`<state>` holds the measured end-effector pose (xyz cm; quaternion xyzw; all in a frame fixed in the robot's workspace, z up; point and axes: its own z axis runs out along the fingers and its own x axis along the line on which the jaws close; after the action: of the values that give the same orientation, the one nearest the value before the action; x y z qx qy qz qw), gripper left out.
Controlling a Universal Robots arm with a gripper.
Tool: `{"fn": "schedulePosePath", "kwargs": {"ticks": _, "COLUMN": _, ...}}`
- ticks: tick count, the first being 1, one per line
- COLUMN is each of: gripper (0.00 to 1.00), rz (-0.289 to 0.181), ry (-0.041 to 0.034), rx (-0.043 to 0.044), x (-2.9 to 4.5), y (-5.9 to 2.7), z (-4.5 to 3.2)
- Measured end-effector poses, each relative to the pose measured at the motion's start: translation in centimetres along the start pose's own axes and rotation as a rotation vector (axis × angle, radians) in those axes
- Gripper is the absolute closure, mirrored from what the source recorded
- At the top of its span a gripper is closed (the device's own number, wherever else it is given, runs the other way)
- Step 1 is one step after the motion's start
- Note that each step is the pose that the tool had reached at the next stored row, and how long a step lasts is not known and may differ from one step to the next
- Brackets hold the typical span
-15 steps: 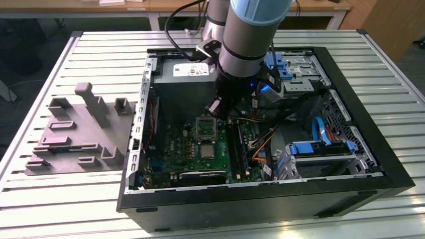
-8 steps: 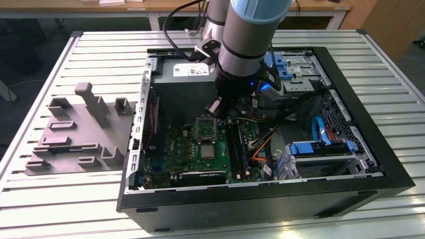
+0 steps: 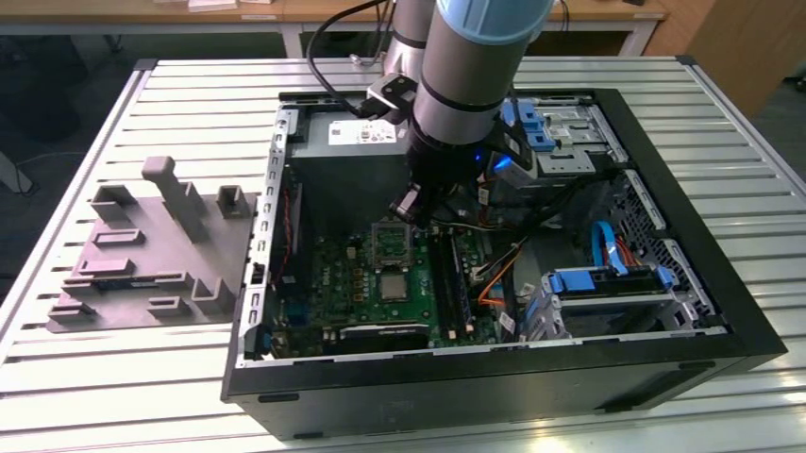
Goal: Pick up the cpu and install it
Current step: 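Close the cpu cover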
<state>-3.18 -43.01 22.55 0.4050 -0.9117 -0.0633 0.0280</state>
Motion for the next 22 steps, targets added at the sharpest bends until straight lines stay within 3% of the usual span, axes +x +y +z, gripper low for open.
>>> {"fn": "schedulePosePath", "kwargs": {"ticks": 14, "gripper": 0.89, "rz": -0.001, "ry": 0.0000, "rx": 0.0000, "x": 0.37, "y": 0.41, "z": 0.06}}
{"fn": "schedulePosePath", "kwargs": {"ticks": 22, "gripper": 0.89, "rz": -0.029, "ry": 0.0034, "rx": -0.0006, "x": 0.47, "y": 0.54, "z": -0.12}}
